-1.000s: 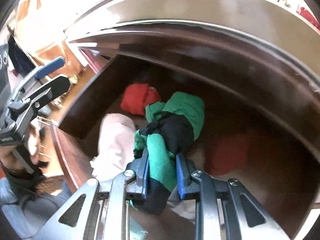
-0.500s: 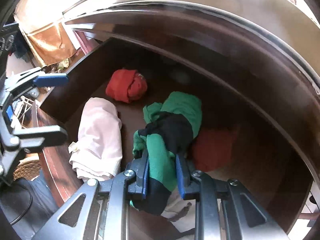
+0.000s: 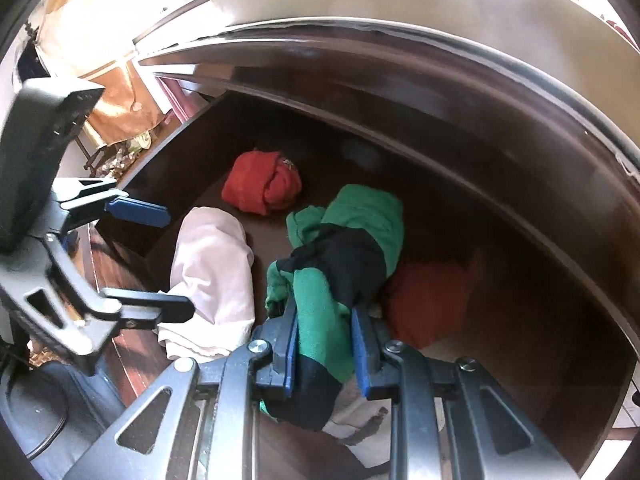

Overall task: Take underwear out of drawer
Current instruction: 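Lower the right tool onto the green-black sock while the left tool moves over the pink underwear, then grasp the pink underwear with the left tool while the right tool grasps the green-black sock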

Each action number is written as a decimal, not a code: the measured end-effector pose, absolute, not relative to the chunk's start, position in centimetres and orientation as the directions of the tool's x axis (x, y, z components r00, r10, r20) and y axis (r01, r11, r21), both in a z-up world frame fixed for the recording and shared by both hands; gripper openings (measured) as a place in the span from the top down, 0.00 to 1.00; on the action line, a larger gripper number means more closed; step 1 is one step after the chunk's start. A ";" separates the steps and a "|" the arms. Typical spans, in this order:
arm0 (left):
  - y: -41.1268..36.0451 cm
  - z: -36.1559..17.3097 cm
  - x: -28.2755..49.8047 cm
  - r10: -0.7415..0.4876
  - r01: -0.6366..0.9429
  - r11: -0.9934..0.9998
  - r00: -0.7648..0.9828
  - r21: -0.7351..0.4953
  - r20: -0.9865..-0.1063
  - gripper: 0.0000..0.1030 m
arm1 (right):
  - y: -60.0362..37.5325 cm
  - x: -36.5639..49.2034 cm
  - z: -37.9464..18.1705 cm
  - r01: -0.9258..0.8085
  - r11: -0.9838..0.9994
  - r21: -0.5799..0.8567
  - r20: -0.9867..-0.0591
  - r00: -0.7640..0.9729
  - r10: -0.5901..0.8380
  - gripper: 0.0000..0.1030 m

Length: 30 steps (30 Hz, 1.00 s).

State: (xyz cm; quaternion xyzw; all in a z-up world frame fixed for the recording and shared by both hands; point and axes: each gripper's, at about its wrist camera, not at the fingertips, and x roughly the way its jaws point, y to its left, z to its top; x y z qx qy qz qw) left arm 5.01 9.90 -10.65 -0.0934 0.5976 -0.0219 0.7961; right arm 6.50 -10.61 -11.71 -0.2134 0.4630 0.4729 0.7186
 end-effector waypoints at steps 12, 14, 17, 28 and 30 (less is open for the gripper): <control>7.6 -12.2 7.5 -0.089 -0.054 0.994 0.158 -0.098 -0.984 0.01 | -11.2 6.6 -11.2 -0.867 0.469 0.170 -0.851 0.111 0.513 0.75; 7.1 -13.0 7.9 -0.118 -0.056 0.991 0.119 -0.126 -0.986 0.01 | -11.4 6.6 -11.1 -0.864 0.471 0.180 -0.847 0.108 0.521 0.75; 6.9 -13.5 8.3 -0.138 -0.061 0.988 0.085 -0.143 -0.987 0.01 | -11.6 6.8 -11.0 -0.857 0.473 0.203 -0.839 0.097 0.536 0.75; 7.2 -15.3 11.2 -0.183 -0.097 0.980 -0.066 -0.177 -0.981 0.01 | -10.9 6.9 -11.3 -0.857 0.475 0.199 -0.861 0.078 0.502 0.75; 6.9 -15.4 12.1 -0.176 -0.092 0.981 -0.083 -0.168 -0.981 0.01 | -10.6 7.1 -11.7 -0.853 0.480 0.206 -0.871 0.064 0.488 0.74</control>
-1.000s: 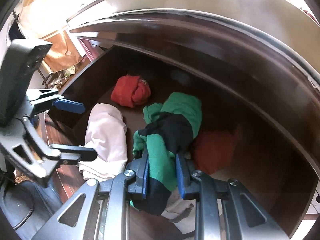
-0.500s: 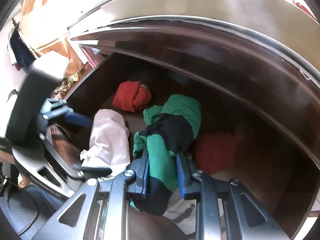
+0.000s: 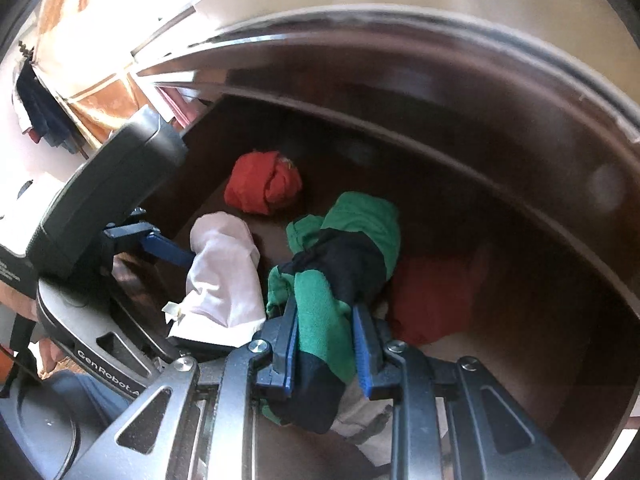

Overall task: Take underwear out of drawer
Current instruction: 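Grasp the pink underwear with the left tool while the right tool grasps the green-black sock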

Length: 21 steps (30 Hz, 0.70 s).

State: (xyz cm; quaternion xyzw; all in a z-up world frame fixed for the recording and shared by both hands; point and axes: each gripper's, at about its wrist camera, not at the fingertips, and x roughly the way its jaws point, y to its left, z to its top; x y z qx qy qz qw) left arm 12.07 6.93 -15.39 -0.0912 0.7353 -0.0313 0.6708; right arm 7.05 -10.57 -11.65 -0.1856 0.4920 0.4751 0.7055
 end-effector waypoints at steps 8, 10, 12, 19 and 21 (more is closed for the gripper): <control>4.9 -16.5 14.8 -0.177 -0.058 0.984 -0.137 -0.171 -0.975 0.01 | -9.5 7.3 -13.0 -0.847 0.491 0.205 -0.910 0.021 0.415 0.58; 4.7 -16.7 15.3 -0.173 -0.053 0.985 -0.150 -0.166 -0.973 0.01 | -9.3 7.4 -13.3 -0.845 0.492 0.211 -0.915 0.006 0.402 0.58; 4.2 -16.7 15.8 -0.163 -0.047 0.986 -0.153 -0.157 -0.975 0.02 | -9.0 7.6 -13.7 -0.843 0.490 0.223 -0.921 -0.017 0.390 0.58; 3.8 -16.1 16.0 -0.130 -0.027 0.991 -0.104 -0.127 -0.986 0.12 | -8.1 8.2 -15.3 -0.839 0.477 0.262 -0.936 -0.101 0.336 0.58; 3.8 -15.8 16.2 -0.135 -0.027 0.991 -0.079 -0.133 -0.988 0.16 | -7.9 8.0 -15.3 -0.845 0.475 0.247 -0.938 -0.085 0.336 0.58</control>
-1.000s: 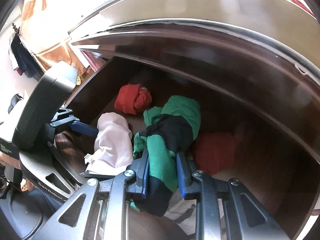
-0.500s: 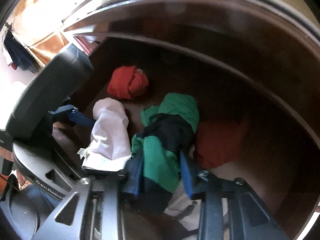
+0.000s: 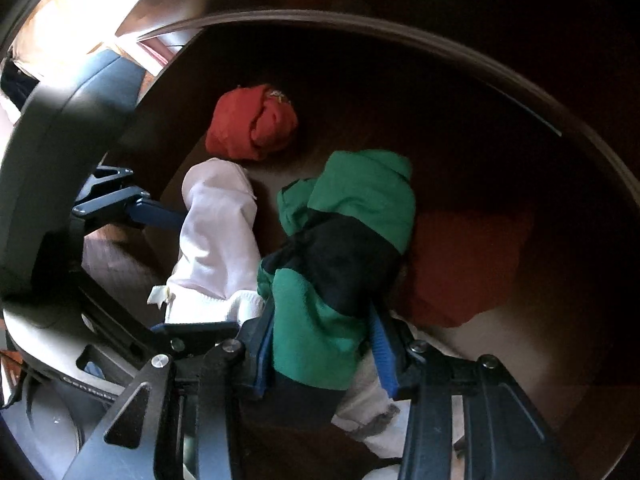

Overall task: Take underwear out of drawer
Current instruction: 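Grasp the pink underwear with the left tool while the right tool grasps the green-black sock, then lift the pink underwear and green-black sock up out of the drawer with both tools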

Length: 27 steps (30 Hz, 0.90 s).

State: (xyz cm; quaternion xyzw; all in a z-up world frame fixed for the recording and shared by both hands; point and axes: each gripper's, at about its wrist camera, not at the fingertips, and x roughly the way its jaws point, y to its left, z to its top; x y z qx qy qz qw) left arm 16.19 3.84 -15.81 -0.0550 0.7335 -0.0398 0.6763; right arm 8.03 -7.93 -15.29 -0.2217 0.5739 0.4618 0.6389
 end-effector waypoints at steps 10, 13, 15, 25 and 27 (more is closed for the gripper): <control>3.9 -14.4 16.7 -0.229 -0.012 0.973 0.097 -0.231 -0.969 0.61 | -8.6 6.3 -13.6 -0.877 0.444 0.185 -0.905 0.025 0.425 0.76; 4.0 -14.3 16.6 -0.259 -0.007 0.965 0.135 -0.262 -0.956 0.72 | -8.8 5.9 -13.2 -0.885 0.434 0.169 -0.895 0.047 0.443 0.76; 3.8 -13.9 16.7 -0.272 -0.001 0.961 0.170 -0.276 -0.947 0.74 | -9.0 5.6 -12.9 -0.889 0.429 0.162 -0.885 0.062 0.462 0.76; 3.5 -12.1 13.4 -0.215 0.030 0.975 0.403 -0.221 -0.889 0.77 | -11.1 5.8 -11.0 -0.888 0.427 0.172 -0.825 0.108 0.555 0.76; 3.1 -10.6 12.3 -0.197 0.033 0.978 0.442 -0.204 -0.875 0.77 | -11.1 5.6 -10.5 -0.894 0.423 0.148 -0.817 0.131 0.561 0.76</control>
